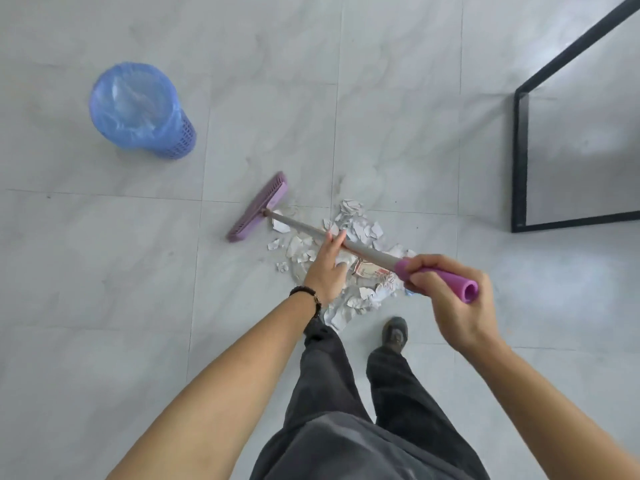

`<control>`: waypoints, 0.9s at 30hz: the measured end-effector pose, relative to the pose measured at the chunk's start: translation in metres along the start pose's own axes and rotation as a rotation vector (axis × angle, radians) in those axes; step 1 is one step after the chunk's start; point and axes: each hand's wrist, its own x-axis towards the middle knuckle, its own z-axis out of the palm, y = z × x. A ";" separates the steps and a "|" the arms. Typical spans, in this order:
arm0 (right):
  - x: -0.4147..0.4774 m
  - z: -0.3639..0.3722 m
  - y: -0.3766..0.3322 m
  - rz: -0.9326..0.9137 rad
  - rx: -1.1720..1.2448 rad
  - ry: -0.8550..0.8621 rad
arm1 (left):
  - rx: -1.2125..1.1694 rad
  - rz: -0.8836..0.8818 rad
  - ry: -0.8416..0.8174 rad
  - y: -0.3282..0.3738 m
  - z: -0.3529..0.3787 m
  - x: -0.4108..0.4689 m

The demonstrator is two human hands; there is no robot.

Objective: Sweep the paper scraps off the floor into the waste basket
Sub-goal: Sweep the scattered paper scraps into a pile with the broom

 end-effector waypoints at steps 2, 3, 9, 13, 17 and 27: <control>-0.005 -0.016 -0.016 -0.009 0.005 0.071 | 0.113 0.072 -0.058 0.010 0.012 0.000; -0.010 -0.022 -0.022 -0.019 0.001 0.100 | 0.153 0.111 -0.058 0.018 0.019 0.000; -0.031 -0.054 -0.053 -0.094 0.044 0.183 | 0.277 0.231 -0.029 0.069 0.045 0.002; -0.033 -0.065 -0.067 -0.168 0.147 0.252 | 0.319 0.302 0.005 0.101 0.034 0.010; -0.026 -0.044 -0.052 -0.199 0.238 0.263 | 0.358 0.293 0.093 0.113 0.019 0.037; -0.042 -0.001 0.054 -0.034 0.045 0.153 | 0.623 0.136 -0.127 0.052 0.049 0.055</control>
